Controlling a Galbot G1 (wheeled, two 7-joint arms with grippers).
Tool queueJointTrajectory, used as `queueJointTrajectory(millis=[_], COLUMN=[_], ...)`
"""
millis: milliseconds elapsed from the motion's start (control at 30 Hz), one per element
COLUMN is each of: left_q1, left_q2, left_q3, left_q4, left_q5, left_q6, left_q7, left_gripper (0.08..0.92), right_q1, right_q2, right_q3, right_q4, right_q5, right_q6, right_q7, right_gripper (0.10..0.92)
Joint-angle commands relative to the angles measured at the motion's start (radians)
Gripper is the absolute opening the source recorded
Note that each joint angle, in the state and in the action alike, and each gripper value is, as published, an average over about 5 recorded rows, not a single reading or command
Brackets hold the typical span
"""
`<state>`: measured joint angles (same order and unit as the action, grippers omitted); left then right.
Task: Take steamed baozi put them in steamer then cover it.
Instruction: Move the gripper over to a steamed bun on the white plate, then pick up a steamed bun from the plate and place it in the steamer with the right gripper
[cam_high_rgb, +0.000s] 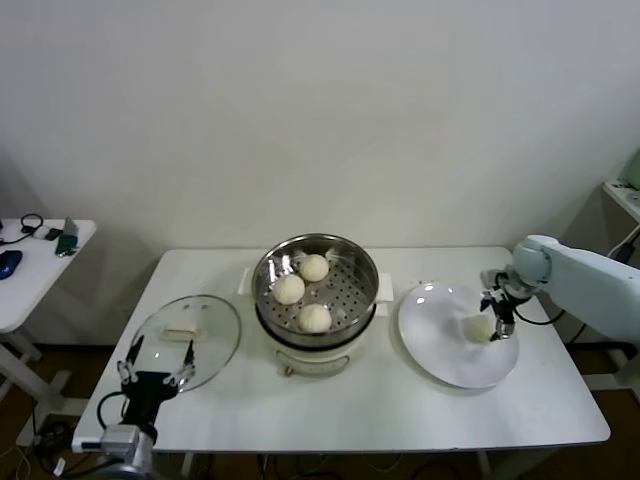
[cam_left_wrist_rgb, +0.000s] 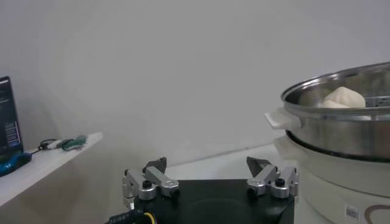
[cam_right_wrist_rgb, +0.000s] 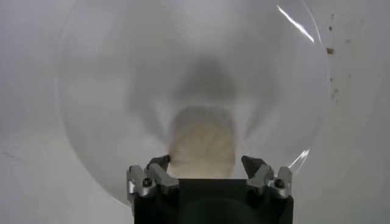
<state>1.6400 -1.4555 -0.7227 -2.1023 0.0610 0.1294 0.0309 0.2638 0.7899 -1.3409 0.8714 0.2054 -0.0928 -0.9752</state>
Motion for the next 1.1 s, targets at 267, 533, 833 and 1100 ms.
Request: queueJointTrajectory(millis=[267,533,833,1100], left_q1=[-0.003,-0.006,-0.011,-0.025], left_q2=[-0.002,-0.003,0.003,0.005], left_q3=[0.003,0.005,0.003,0.009], left_q4=[0.0,0.001,-0.004,-0.01], left_q5=[0.0,0.001,0.002,0.004], left_q6=[0.002,0.004,0.012,0.023], left_q7=[-0.001,-0.001,0.001,0.004], left_gripper=[0.823,0.823,0.823,0.823], right_q1=[-0.012,-0.001,0.298,0.668], right_q2=[0.0,0.002,-0.012,0.082], right_q3=[0.029,0.053,-0.129,-0.343], right_q4=[-0.007,-0.01,0.133,0.257], right_q5=[-0.007,-0.004,0.168,0.399], right_q6=[0.009,0.032,0.036,0.003], right_q7=[-0.007,-0.018,-0.045,-0.086], right_gripper=[0.675,0.66,0.654,0.655])
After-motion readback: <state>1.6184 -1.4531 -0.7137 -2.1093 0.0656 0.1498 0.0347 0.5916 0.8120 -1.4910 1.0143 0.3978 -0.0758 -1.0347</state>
